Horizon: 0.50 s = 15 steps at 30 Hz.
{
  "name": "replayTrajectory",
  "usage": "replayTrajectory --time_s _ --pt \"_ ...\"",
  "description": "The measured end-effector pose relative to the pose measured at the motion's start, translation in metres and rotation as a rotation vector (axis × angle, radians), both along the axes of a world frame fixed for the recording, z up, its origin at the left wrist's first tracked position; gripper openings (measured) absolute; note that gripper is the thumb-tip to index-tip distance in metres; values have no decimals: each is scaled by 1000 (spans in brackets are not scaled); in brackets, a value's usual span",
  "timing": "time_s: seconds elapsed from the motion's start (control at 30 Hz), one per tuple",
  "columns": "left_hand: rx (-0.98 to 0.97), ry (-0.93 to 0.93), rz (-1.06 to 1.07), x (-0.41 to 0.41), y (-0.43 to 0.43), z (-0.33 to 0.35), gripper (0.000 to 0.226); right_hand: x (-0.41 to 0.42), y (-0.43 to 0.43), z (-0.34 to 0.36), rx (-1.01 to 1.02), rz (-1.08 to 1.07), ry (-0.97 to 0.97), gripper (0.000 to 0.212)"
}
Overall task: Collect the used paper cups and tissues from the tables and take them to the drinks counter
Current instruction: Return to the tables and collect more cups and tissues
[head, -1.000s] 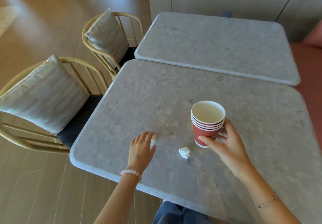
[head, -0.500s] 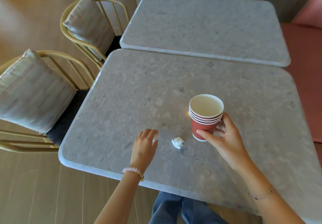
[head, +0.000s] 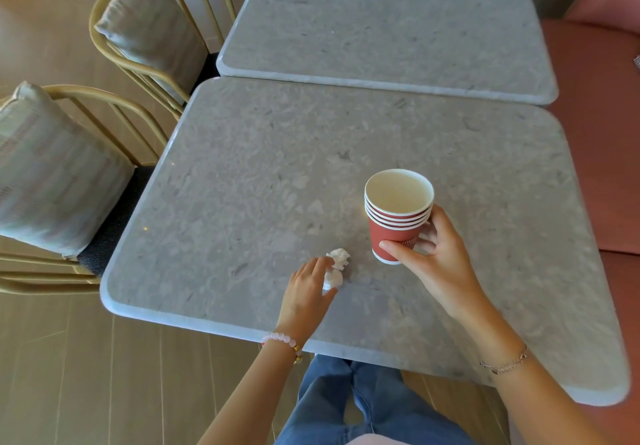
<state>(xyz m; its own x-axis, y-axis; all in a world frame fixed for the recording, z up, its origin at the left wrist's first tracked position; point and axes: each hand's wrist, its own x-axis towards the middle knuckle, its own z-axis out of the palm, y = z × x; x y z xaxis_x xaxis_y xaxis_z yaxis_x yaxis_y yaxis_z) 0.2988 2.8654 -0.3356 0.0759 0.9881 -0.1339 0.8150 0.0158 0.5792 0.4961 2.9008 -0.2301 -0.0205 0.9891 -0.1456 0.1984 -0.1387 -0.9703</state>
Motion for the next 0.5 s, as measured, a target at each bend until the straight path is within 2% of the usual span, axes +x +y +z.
replayTrajectory --time_s 0.2,0.33,0.5 --pt "73 155 -42 -4 5 1 68 5 -2 1 10 0 18 65" --pt "54 202 -220 -12 13 5 84 6 -1 1 15 -1 24 67" --pt "-36 248 -356 -9 23 6 78 7 1 0 19 -4 32 69"
